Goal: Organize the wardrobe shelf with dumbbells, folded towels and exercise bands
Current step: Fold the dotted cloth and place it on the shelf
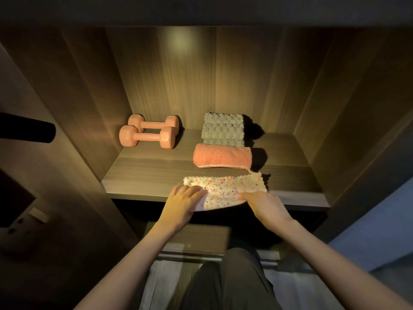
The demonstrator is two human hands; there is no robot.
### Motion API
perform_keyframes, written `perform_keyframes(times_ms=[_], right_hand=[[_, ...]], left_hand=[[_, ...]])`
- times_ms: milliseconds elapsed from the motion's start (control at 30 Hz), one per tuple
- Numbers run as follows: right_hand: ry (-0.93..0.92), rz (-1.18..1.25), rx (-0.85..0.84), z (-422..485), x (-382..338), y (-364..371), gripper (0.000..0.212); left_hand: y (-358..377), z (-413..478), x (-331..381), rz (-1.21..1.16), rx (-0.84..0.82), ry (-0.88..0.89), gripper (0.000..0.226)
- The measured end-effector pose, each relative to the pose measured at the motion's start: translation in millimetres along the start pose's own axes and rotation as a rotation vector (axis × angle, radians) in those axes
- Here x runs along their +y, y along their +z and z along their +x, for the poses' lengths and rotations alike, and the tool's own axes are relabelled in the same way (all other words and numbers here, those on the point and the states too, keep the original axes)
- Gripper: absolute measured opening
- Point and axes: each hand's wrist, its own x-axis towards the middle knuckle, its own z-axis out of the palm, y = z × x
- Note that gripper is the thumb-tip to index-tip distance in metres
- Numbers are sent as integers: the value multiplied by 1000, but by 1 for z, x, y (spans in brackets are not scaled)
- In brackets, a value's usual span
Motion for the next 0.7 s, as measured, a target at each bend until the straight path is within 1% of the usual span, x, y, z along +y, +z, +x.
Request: perform_keyframes(times_ms=[67, 133, 200, 300, 433, 567, 700], right_hand=[[37, -12, -11, -14, 11, -4, 28], [62, -65, -15, -26, 23, -10, 23], [115, -104, -30, -38, 38, -16, 23], [214, -118, -70, -46, 62, -23, 29], [333, -20, -124, -39, 91, -30, 39], [440, 158, -226, -14, 110, -37, 38], [445, 119, -380, 19, 118, -40, 40]], left_hand=[[0, 3, 12, -35, 116, 65, 53], [0, 8, 24, -58, 158, 124, 53], [0, 14, 39, -74, 135, 174, 55], [5, 28, 64, -131, 48, 210, 45], [13, 45, 93, -179, 47, 249, 36], [19, 57, 108, -197, 50, 264, 46], [21, 68, 118, -217, 47, 237, 46]])
